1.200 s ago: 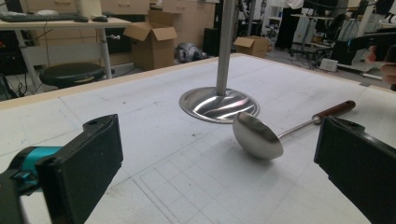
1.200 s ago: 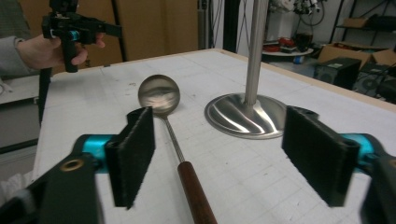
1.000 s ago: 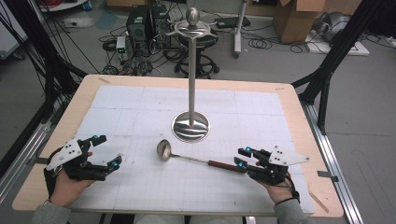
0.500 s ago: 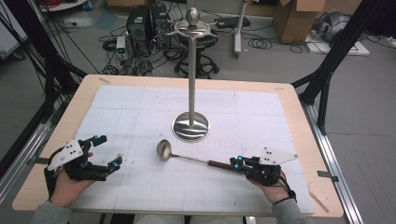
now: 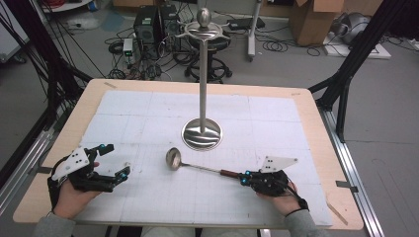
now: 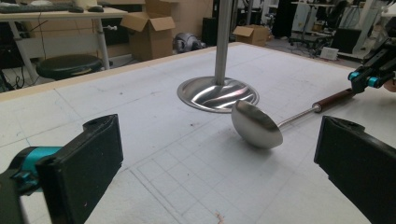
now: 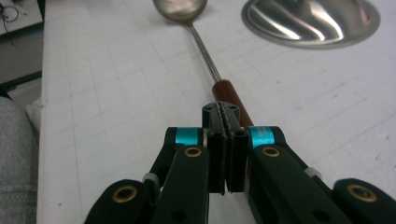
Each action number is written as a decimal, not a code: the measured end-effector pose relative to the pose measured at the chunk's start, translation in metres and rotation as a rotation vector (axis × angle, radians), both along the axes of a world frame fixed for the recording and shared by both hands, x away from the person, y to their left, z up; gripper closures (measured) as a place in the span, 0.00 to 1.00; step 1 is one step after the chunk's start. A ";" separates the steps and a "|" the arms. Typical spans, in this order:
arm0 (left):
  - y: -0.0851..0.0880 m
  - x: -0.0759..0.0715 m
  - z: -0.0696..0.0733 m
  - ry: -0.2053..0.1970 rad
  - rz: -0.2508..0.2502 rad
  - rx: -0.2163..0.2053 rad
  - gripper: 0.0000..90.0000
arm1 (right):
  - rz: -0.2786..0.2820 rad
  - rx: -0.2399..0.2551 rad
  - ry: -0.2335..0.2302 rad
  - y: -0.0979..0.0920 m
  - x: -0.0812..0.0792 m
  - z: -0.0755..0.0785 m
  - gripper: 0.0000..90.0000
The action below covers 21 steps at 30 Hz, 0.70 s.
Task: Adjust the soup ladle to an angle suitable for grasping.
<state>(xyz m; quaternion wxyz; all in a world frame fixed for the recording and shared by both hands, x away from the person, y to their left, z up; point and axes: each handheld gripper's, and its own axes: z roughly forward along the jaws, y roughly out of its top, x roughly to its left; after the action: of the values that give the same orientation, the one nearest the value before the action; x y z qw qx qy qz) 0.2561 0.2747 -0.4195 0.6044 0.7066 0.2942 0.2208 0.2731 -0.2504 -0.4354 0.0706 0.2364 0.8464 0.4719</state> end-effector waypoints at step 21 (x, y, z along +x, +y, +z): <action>-0.001 0.001 -0.001 0.001 0.014 0.022 0.02 | -0.013 -0.093 0.043 0.000 0.011 -0.013 1.00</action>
<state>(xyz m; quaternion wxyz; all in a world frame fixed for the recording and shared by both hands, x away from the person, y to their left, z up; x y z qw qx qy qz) 0.2568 0.2736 -0.4206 0.5951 0.7112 0.2968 0.2279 0.2845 -0.2506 -0.4479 0.0665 0.2483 0.8672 0.4264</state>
